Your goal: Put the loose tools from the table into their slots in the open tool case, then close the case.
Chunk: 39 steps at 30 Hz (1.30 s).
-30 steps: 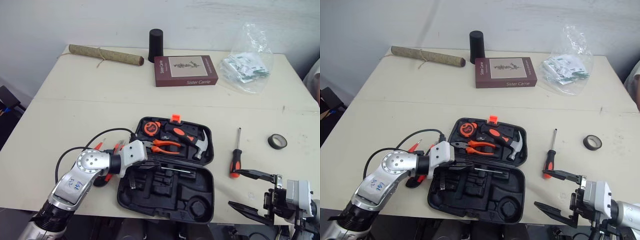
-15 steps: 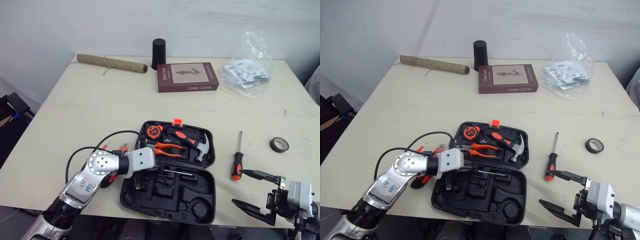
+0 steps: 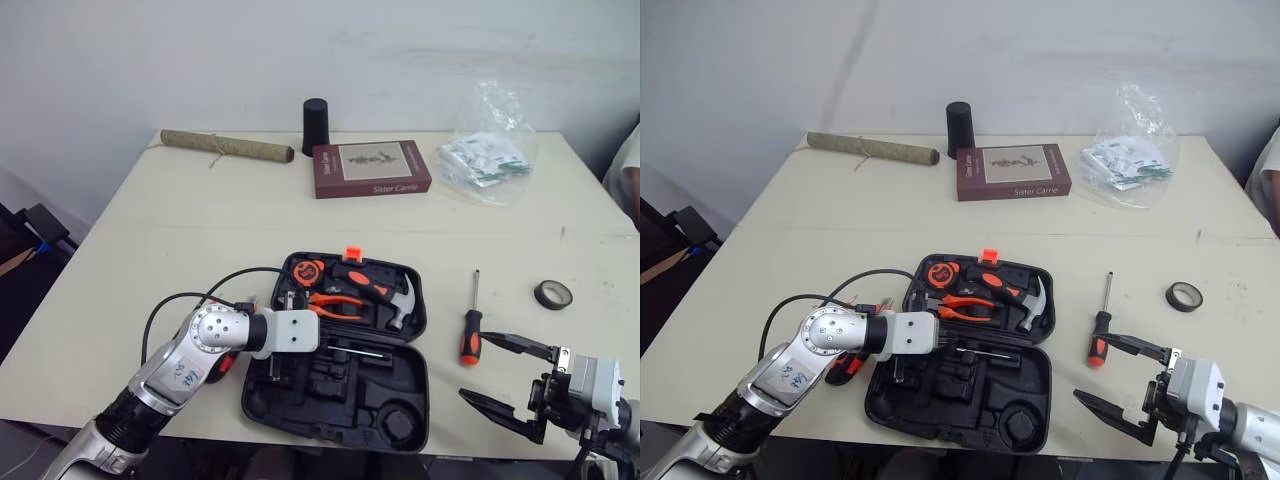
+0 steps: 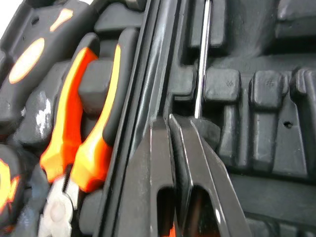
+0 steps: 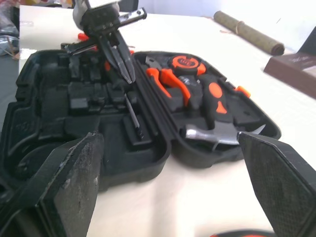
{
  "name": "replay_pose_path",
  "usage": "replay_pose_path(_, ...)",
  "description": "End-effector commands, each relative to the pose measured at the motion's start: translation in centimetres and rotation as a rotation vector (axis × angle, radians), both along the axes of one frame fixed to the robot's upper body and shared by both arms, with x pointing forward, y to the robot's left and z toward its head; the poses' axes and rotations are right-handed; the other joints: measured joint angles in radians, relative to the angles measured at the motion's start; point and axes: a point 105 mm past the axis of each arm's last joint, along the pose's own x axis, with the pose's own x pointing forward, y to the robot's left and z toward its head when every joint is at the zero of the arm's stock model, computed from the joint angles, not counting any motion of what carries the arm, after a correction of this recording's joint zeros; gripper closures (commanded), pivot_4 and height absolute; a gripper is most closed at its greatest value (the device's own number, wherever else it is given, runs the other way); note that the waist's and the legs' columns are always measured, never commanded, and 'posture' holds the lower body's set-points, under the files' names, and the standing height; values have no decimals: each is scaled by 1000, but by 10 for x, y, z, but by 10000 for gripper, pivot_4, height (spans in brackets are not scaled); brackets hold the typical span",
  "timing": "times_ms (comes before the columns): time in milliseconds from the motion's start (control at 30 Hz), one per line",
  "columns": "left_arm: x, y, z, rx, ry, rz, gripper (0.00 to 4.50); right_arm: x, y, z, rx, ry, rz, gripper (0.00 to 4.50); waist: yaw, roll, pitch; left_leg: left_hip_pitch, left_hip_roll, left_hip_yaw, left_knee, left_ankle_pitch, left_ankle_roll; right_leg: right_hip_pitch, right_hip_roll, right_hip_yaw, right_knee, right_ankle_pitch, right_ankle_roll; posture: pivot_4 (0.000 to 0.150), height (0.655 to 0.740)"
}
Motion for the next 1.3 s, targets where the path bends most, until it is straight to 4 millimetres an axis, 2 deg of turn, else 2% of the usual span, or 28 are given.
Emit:
replay_pose_path(33,-35,45,-94,399,347,72,44176,1,6,6,0,-25,10,0,2,0,-1,3,0,0,-1,0,0,2,0,1,-1,-2,-3,1500,7400)
replay_pose_path(67,-33,42,-90,412,334,59,44176,2,6,7,0,-27,9,0,2,0,-1,3,0,0,-1,0,0,3,0,2,-1,-8,-11,1500,7400)
replay_pose_path(200,-22,10,-70,275,285,48,44176,6,8,9,-1,-35,6,0,3,2,-2,3,-1,0,-2,0,0,2,0,5,-1,-9,-10,1500,7400)
replay_pose_path(267,-22,5,-67,246,270,29,44176,7,10,10,0,-40,7,0,15,2,-1,2,-1,-1,-1,0,0,2,0,8,-1,-9,-10,1500,7400)
replay_pose_path(333,-19,1,-54,169,242,20,44176,10,12,13,2,-49,5,0,25,2,-1,0,-2,-1,-1,0,0,1,0,12,-2,-8,-10,1500,7400)
replay_pose_path(433,-17,2,-39,72,217,24,44176,11,13,14,0,-51,2,0,25,2,-1,-6,-2,-1,-2,0,1,-4,0,12,-3,-8,-10,1500,7400)
replay_pose_path(467,-15,4,-29,36,185,18,44176,11,14,15,0,-51,0,0,25,1,-1,-9,-1,-1,-2,0,1,-5,0,12,-3,-8,-10,1500,7400)
replay_pose_path(533,-11,9,-6,-56,106,-6,44176,11,14,17,-2,-52,-4,0,18,1,4,-18,-2,-1,0,5,6,-18,0,12,-1,-7,-7,1500,7400)
replay_pose_path(567,-9,12,6,-108,73,-1,44176,11,14,18,-2,-54,-8,0,15,0,7,-20,-1,-1,0,6,3,-20,0,10,0,0,5,1500,7400)
replay_pose_path(700,-11,28,37,-307,24,19,44176,11,11,25,4,-65,-46,0,-6,-4,22,-34,2,-2,1,10,-4,-35,5,7,1,0,5,1500,7400)
replay_pose_path(867,-14,69,60,-458,26,118,44176,7,-4,34,-12,-65,-117,0,-11,-10,40,-37,2,-3,3,10,-4,-36,7,5,2,0,5,1500,7400)
replay_pose_path(900,-15,79,63,-460,22,138,41955,6,-10,34,-21,-60,-136,0,-9,-12,41,-38,2,-3,3,10,-4,-36,7,4,2,0,5,1500,7400)
replay_pose_path(967,-15,102,67,-455,20,204,36865,2,-23,33,-42,-55,-183,0,-5,-14,43,-38,2,-3,3,10,-3,-36,7,4,2,0,6,1500,7400)
replay_pose_path(1033,-12,134,70,-446,-9,310,28917,-3,-37,31,-60,-47,-237,0,-3,-16,46,-38,2,-3,3,10,-3,-36,7,4,2,0,6,1500,7400)
replay_pose_path(1200,-16,225,78,-399,-91,625,5957,-18,-84,26,-84,-36,-432,0,-5,-17,50,-38,2,-3,2,8,0,-37,7,5,2,1,6,1500,7400)
replay_pose_path(1233,-19,239,78,-392,-99,671,1182,-21,-92,25,-88,-32,-464,0,-6,-17,50,-38,2,-3,2,7,0,-38,7,5,2,1,6,1500,7400)
replay_pose_path(1300,-35,285,70,-356,-109,851,440,-34,-123,19,-110,-20,-591,0,-8,-16,51,-38,2,-2,1,6,0,-39,6,6,2,1,6,1500,7400)
